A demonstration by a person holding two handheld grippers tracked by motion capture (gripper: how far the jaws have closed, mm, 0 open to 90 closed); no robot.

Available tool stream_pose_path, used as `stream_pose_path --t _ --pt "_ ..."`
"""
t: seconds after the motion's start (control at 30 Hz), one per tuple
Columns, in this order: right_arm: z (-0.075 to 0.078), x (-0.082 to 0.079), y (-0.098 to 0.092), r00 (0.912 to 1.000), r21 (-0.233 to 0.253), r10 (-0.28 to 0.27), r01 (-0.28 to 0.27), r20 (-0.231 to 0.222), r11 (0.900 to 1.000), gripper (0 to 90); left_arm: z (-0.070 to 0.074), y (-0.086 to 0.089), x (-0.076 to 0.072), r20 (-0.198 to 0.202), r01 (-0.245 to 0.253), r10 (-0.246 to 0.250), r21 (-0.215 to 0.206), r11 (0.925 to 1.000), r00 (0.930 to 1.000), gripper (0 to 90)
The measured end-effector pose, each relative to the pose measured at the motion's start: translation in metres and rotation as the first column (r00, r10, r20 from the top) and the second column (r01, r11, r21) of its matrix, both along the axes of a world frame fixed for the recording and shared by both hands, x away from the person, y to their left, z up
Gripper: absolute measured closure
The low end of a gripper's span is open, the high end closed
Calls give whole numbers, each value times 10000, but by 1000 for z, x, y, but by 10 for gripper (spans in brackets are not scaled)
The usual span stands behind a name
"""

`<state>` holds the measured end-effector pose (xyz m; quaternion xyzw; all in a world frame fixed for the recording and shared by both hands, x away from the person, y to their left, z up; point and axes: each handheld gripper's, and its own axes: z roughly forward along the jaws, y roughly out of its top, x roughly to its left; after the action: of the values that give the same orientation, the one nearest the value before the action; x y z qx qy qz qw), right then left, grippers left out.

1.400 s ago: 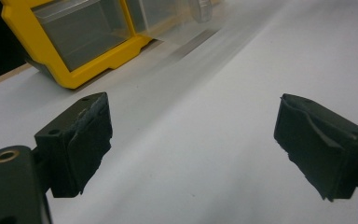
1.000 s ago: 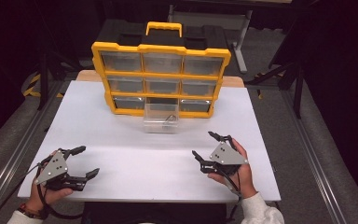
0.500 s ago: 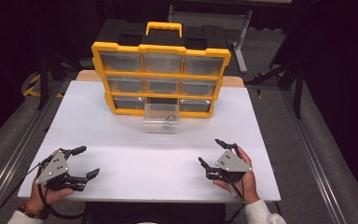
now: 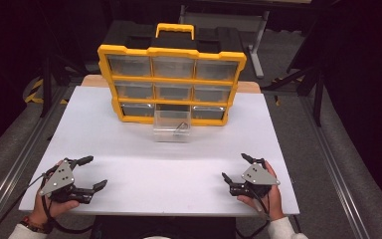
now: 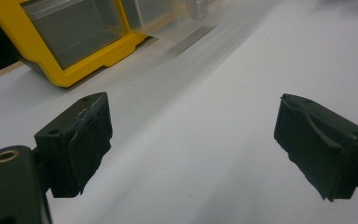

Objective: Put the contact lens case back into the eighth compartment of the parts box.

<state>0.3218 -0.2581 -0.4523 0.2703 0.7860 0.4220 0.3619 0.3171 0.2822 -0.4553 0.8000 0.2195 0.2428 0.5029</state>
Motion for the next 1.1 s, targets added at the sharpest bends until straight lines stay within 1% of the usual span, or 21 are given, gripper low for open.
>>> stream_pose_path --t 0.17,0.23,0.33,0.4,0.5,0.6,0.63,0.7,0.73,0.9,1.03,1.1 --pt "-2 2 -6 9997 230 -231 233 -103 9995 118 0 0 1 -2 -22 22 -1 10000 10000 122" --pt "-2 2 -5 9999 287 -134 136 -90 9995 117 0 0 2 -49 -45 45 -28 10000 10000 122" --pt "-2 1 -4 10000 266 -19 20 -48 9996 110 0 -1 2 -11 -60 60 33 10000 10000 122" --pt "-1 1 -3 10000 231 -38 38 -30 9997 102 0 -1 1 9 -66 66 24 10000 10000 121" --pt "0 -1 -4 10000 308 -52 52 23 9995 98 0 -2 0 49 -54 53 87 9999 10000 121" --pt "1 -1 -3 10000 405 -46 43 68 9992 94 0 -1 -1 34 -39 38 50 10000 10000 120" --pt "1 -1 -3 10000 398 -48 45 79 9992 94 0 -1 -1 60 -35 34 144 9999 10000 120" --pt "2 -1 -1 9999 465 -31 25 122 9989 94 0 0 -1 79 -31 30 163 9999 10000 120" --pt "2 -1 0 9999 463 -5 -1 128 9989 94 0 0 -2 61 -20 19 100 9999 10000 120" --pt "2 -4 4 9997 260 43 -49 230 9996 98 0 -3 -2 47 82 -83 162 9998 10000 120" --pt "4 -4 6 9996 342 26 -36 284 9994 99 0 -1 -2 40 42 -43 198 9998 10000 119" --pt "4 -4 8 9997 299 27 -35 251 9995 99 1 -1 -3 56 9 -10 32 10000 10000 119"
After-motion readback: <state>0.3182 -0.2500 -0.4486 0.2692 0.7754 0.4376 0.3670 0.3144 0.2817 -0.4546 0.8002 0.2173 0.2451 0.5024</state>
